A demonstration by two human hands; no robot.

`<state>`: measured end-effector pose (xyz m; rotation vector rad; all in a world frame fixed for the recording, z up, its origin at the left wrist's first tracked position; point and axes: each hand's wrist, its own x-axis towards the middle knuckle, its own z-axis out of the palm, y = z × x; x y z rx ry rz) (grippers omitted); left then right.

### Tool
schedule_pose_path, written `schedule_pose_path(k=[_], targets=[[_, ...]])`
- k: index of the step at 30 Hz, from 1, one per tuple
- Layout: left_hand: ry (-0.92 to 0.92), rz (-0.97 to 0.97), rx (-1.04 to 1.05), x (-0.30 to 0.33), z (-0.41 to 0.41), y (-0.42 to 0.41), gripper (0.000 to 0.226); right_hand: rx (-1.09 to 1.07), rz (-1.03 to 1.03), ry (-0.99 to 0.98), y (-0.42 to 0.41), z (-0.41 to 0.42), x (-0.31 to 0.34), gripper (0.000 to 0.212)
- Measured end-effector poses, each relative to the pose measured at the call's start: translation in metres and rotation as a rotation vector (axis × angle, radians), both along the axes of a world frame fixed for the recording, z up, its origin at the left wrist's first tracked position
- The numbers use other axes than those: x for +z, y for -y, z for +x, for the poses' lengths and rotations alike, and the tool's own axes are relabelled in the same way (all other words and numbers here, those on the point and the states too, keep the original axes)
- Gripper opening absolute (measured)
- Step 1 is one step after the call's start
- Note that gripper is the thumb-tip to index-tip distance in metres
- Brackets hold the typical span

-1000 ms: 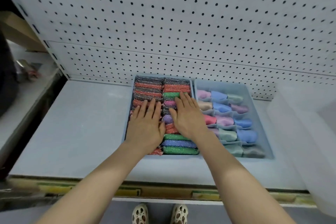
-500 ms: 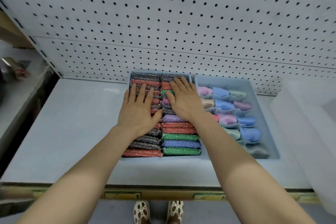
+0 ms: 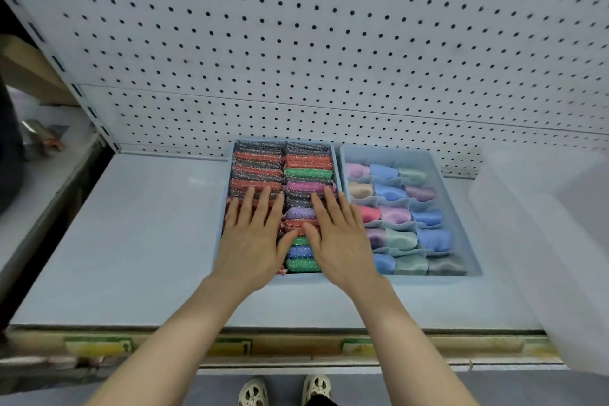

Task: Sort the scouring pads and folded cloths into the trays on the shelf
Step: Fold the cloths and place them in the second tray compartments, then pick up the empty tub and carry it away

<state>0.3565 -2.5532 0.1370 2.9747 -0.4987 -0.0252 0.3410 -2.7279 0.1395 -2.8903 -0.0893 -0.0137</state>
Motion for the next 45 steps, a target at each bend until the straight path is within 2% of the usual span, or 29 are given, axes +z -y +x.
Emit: schedule_pose_path(k=[5, 8, 11, 13, 18, 21, 23, 26, 28, 31, 34, 38, 45], targets=[[-0.013, -0.02, -0.026, -0.005, 0.01, 0.0, 0.086, -0.005, -0.094, 0.052, -0.004, 0.009, -0.004, 0.062], [-0.013, -0.018, -0.051, -0.003, 0.014, -0.001, 0.089, 0.035, -0.073, 0.014, 0.0, 0.014, 0.002, 0.075], [0.049, -0.045, -0.002, 0.003, 0.015, -0.002, 0.075, 0.033, -0.05, 0.011, -0.001, 0.028, 0.01, 0.087], [0.06, -0.03, 0.032, 0.002, 0.018, -0.001, 0.076, 0.034, -0.056, -0.024, -0.005, 0.037, 0.008, 0.089], [0.022, 0.003, 0.001, -0.003, 0.025, -0.003, 0.081, 0.057, -0.087, -0.091, -0.006, 0.043, 0.004, 0.084], [0.033, -0.007, -0.013, 0.002, 0.022, -0.001, 0.076, 0.074, 0.033, -0.136, 0.004, 0.041, 0.016, 0.066], [0.071, -0.017, -0.047, 0.012, 0.015, 0.006, 0.07, 0.001, 0.089, -0.017, 0.028, 0.036, 0.021, 0.059], [0.102, -0.07, -0.177, 0.024, 0.002, 0.026, 0.066, -0.284, -0.022, 0.258, 0.089, 0.023, 0.015, 0.054], [0.078, -0.079, -0.269, 0.026, -0.004, 0.042, 0.069, -0.543, -0.054, 0.192, 0.13, 0.008, 0.01, 0.058], [0.02, -0.01, -0.343, 0.015, -0.007, 0.059, 0.074, -0.747, -0.031, 0.001, 0.166, -0.009, 0.005, 0.064], [0.007, 0.043, -0.333, 0.007, -0.008, 0.063, 0.075, -0.76, 0.028, -0.136, 0.174, -0.008, 0.003, 0.065], [0.034, 0.029, -0.356, 0.006, -0.007, 0.063, 0.071, -0.76, 0.006, -0.119, 0.173, -0.008, 0.004, 0.049], [0.027, 0.035, -0.399, 0.002, -0.003, 0.057, 0.072, -0.712, -0.001, -0.153, 0.171, -0.008, 0.004, 0.053]])
